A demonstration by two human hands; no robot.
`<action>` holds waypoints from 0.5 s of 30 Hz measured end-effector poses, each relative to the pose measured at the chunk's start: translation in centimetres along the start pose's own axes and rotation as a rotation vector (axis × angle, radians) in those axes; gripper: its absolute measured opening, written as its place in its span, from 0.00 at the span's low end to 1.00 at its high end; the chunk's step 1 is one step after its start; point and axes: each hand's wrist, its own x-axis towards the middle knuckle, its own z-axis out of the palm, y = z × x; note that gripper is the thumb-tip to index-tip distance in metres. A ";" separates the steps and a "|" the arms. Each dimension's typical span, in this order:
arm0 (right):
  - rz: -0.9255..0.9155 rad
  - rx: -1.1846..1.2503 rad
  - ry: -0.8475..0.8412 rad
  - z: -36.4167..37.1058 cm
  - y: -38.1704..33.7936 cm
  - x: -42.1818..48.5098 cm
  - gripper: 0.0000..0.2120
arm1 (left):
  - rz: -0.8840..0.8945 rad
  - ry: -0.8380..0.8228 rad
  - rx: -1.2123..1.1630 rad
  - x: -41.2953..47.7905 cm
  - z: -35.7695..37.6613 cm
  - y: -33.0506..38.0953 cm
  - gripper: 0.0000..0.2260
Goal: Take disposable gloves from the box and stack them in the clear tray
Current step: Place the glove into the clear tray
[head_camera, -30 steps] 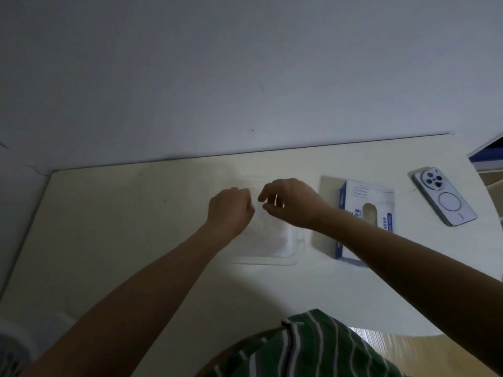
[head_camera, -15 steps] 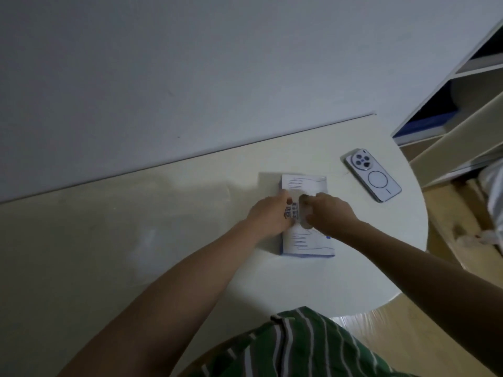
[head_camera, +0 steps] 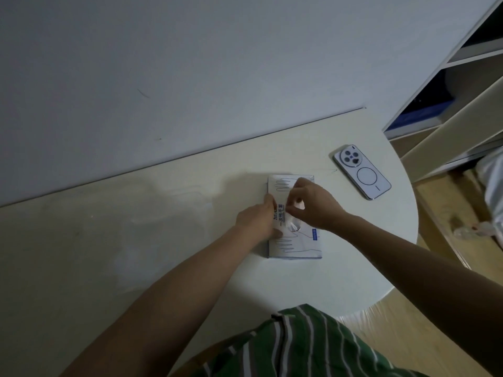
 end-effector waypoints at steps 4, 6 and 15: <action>-0.022 0.403 0.089 -2.2 0.1 -0.6 0.05 | -0.007 0.004 -0.023 -0.2 0.0 -0.2 0.30; 0.076 0.634 0.142 -3.0 -0.2 -0.8 0.10 | 0.004 0.000 -0.040 -0.4 0.0 -0.2 0.30; 0.240 0.786 0.194 -3.1 -2.0 -0.3 0.16 | 0.060 0.073 -0.594 -3.0 -3.0 -1.3 0.28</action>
